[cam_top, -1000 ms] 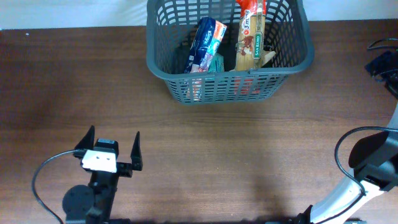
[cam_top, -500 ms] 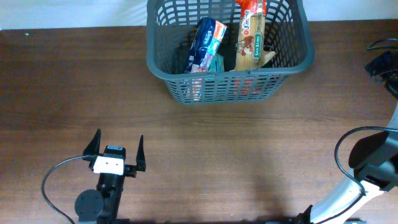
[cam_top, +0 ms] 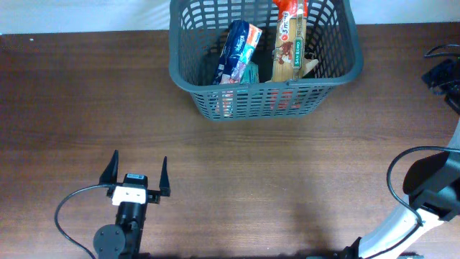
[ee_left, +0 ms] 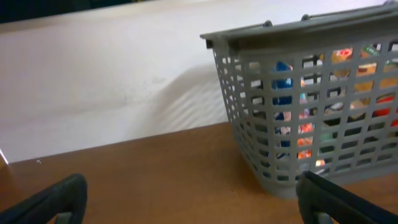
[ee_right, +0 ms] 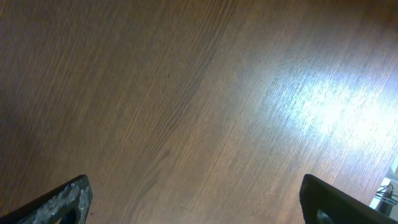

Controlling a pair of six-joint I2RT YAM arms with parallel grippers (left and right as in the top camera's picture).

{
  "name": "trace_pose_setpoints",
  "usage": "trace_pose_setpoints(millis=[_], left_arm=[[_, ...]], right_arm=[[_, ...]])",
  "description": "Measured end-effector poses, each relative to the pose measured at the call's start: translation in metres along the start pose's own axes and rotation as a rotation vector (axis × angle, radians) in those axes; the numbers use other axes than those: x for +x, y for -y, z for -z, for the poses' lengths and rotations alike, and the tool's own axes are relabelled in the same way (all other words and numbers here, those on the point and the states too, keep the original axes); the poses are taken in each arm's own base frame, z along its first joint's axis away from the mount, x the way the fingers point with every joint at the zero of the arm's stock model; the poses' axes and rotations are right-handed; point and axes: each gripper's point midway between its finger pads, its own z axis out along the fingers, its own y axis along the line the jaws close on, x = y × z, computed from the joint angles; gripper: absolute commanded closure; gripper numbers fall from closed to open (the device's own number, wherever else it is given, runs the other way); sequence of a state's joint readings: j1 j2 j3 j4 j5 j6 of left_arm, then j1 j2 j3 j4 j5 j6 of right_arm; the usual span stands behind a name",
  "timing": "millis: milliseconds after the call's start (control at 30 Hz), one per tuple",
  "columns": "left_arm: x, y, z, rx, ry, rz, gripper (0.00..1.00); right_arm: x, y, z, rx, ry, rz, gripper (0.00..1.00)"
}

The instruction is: Pack container

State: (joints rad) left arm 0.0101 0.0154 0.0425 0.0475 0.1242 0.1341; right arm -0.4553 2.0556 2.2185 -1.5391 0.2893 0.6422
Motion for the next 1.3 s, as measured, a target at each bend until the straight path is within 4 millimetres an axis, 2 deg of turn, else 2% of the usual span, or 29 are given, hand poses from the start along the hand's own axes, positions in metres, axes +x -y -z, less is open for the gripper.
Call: trace_pose_setpoints(millis=[367,1300], left_arm=[[0.041,0.0,0.001,-0.014,-0.144,0.047,0.01],[0.043,-0.004,0.002,-0.041,-0.152,0.062,0.01]], right_arm=[[0.0,0.0,0.0,0.0,0.0,0.0,0.01],[0.0,0.0,0.0,0.0,0.0,0.0,0.01]])
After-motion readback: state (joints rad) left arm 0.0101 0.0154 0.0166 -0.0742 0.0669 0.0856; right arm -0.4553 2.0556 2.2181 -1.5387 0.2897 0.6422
